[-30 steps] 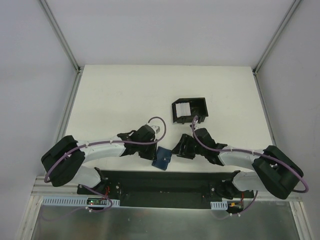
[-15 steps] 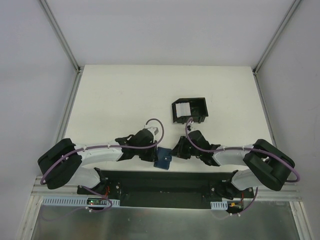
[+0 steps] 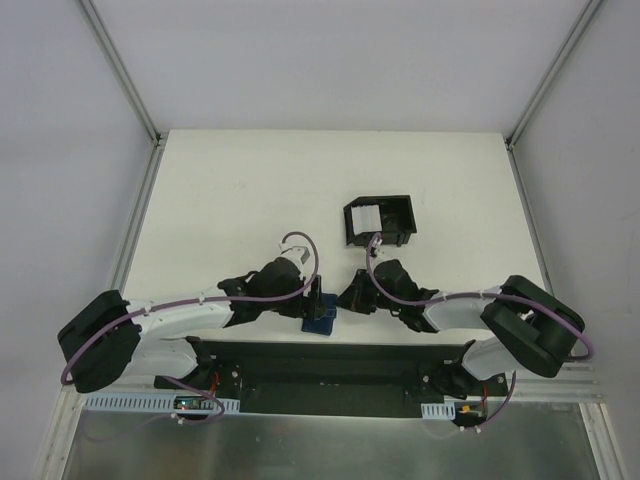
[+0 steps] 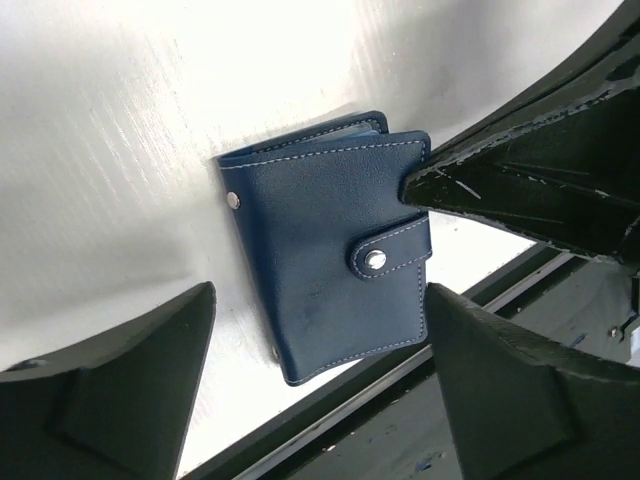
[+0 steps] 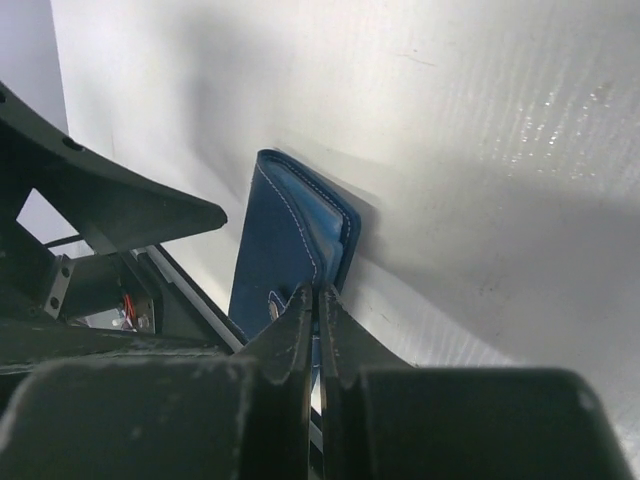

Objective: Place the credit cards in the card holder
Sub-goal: Open the card holder at the center of the board.

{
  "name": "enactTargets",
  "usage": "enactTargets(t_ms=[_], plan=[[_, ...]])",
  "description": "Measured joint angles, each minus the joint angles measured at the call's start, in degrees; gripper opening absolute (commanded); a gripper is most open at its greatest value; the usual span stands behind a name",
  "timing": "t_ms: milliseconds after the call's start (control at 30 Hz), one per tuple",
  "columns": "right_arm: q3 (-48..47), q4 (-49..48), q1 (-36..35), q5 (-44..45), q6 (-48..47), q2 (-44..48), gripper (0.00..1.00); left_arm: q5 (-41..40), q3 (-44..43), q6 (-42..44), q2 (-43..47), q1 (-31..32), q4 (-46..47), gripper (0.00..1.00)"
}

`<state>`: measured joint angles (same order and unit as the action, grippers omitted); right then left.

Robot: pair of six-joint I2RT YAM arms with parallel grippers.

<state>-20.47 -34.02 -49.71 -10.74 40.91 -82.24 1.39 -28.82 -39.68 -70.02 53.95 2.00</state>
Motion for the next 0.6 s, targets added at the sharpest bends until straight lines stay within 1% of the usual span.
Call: enactTargets(t_ms=[167,200,333,400,500,600], plan=[[1.9,-4.1,0.0,-0.9,-2.6,0.2,0.00,0.0,1.5,0.3,3.4,-2.1,1.2,0.99],[2.3,-4.7,0.0,-1.1,-3.1,0.3,0.00,1.2,2.5,0.4,4.2,-4.2,2.4,0.99],[3.8,-5.8,0.0,-2.3,-6.2,2.4,0.00,9.1,9.0,0.8,8.3,-13.5,9.8,0.99],[4.3,-6.6,0.0,-3.1,-7.9,4.0,0.00,12.4,11.3,1.2,9.2,-16.6,12.8,0.99],[4.8,-7.3,-0.1,-4.1,-10.4,7.1,0.00,17.3,11.7,1.8,8.2,-16.9,16.5,0.99],[5.4,-7.5,-0.1,-4.8,-12.6,10.1,0.00,22.3,12.1,1.5,5.3,-17.5,23.6,0.98]])
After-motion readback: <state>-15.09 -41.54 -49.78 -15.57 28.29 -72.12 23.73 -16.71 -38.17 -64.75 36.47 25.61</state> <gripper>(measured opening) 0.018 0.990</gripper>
